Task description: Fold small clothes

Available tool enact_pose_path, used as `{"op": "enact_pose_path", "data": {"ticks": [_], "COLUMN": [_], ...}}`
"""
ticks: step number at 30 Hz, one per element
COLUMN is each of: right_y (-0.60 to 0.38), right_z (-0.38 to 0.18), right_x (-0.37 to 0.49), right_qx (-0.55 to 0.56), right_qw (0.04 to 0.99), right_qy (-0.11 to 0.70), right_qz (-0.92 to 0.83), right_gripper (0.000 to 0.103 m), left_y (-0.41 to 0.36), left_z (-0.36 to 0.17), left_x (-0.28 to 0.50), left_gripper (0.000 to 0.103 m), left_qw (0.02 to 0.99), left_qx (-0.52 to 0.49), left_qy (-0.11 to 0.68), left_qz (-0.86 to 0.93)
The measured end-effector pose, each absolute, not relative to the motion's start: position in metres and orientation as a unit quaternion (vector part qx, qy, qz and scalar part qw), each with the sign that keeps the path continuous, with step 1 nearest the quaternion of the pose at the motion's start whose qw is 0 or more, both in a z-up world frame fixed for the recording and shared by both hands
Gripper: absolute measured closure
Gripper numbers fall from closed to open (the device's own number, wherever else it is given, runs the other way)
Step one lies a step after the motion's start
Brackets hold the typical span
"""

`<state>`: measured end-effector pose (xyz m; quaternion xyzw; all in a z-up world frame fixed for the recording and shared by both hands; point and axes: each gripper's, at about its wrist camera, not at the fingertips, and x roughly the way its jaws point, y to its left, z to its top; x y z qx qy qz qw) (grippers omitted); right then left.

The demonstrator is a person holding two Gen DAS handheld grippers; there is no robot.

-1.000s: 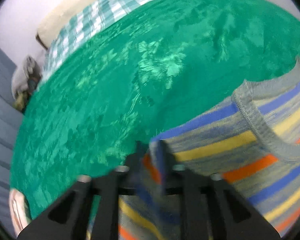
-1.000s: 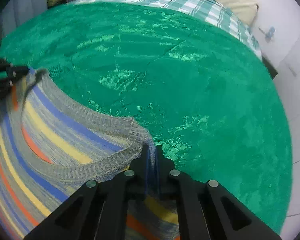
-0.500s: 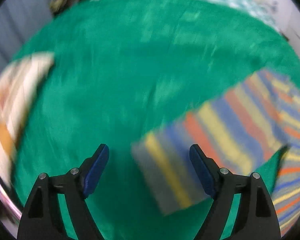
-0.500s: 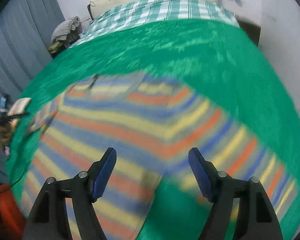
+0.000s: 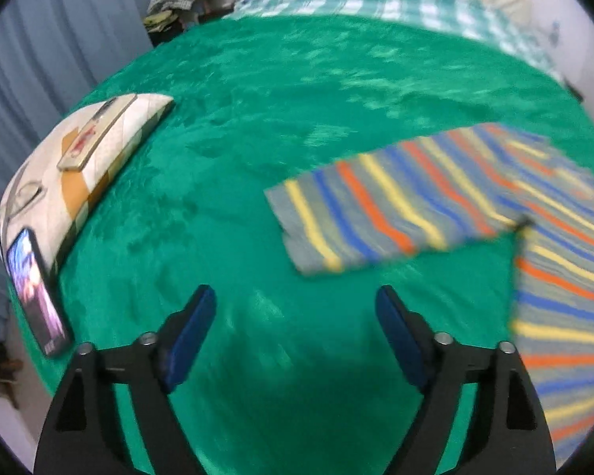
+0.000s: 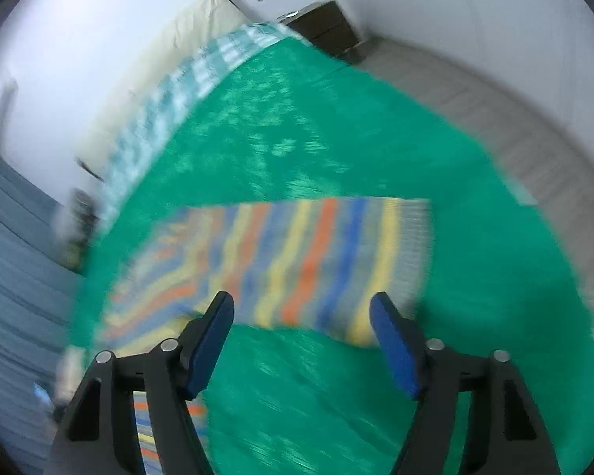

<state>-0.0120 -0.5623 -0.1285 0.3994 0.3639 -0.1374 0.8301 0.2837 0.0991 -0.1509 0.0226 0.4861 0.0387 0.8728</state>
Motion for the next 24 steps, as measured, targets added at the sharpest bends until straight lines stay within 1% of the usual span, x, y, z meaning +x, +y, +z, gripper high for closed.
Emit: {"op": "enact_pose_path", "data": {"ticks": [2,3,4,5,6,7,8,9,10,12,14,15,16,18,21,24], "right_y": [-0.567,-0.57,-0.571,-0.573,-0.576,-0.577,-0.575,-0.573,-0.569,-0.559,-0.536,-0.516,-0.497,-0.448,-0.387,-0.343], "right_z": [-0.145,-0.158,-0.167,-0.171,-0.171,-0.166,-0.162,-0.156,-0.148,-0.133,-0.119,-0.112,-0.108,-0.103,-0.111,-0.124], "right_x": [0.003,0.009,0.008,0.003,-0.006,-0.019,-0.027,-0.038,-0.049,-0.068,-0.081,-0.087,-0.091,-0.095,-0.104,-0.105], "right_qx": [0.436,0.451,0.444,0.429,0.413,0.388,0.365,0.328,0.299,0.287,0.27,0.248,0.232,0.199,0.174,0.156], "right_qw": [0.814,0.799,0.789,0.786,0.788,0.792,0.795,0.793,0.795,0.805,0.822,0.837,0.847,0.87,0.888,0.893], "right_qy": [0.37,0.384,0.4,0.41,0.411,0.414,0.418,0.429,0.432,0.422,0.412,0.406,0.401,0.387,0.376,0.384], "right_qz": [-0.105,-0.109,-0.14,-0.171,-0.198,-0.226,-0.247,-0.281,-0.303,-0.302,-0.285,-0.271,-0.259,-0.232,-0.2,-0.174], "right_gripper": [0.035,0.039,0.043,0.05,0.062,0.063,0.061,0.055,0.053,0.053,0.049,0.041,0.033,0.028,0.028,0.028], "left_y": [0.091,0.088,0.085,0.086,0.087,0.09,0.094,0.094,0.094,0.09,0.081,0.075,0.07,0.058,0.05,0.053], "left_z": [-0.151,-0.151,-0.152,-0.155,-0.158,-0.161,-0.166,-0.167,-0.169,-0.174,-0.177,-0.176,-0.177,-0.18,-0.192,-0.215], "left_x": [0.261,0.249,0.237,0.221,0.211,0.202,0.19,0.181,0.174,0.161,0.155,0.154,0.152,0.156,0.165,0.167], "left_gripper": [0.016,0.016,0.016,0.016,0.016,0.015,0.015,0.015,0.015,0.015,0.015,0.014,0.009,0.005,0.005,0.005], "left_qw": [0.873,0.871,0.87,0.867,0.865,0.863,0.863,0.863,0.865,0.868,0.868,0.871,0.874,0.885,0.883,0.87], "left_qx": [0.019,0.018,0.017,0.013,0.012,0.01,0.007,0.004,0.002,0.0,-0.016,-0.024,-0.027,-0.016,0.006,0.011], "left_qy": [0.487,0.49,0.493,0.498,0.502,0.504,0.505,0.504,0.502,0.496,0.496,0.491,0.485,0.465,0.468,0.492], "left_qz": [0.027,0.025,0.023,0.019,0.02,0.024,0.028,0.029,0.029,0.03,0.015,0.002,-0.006,-0.018,-0.022,-0.026]}}
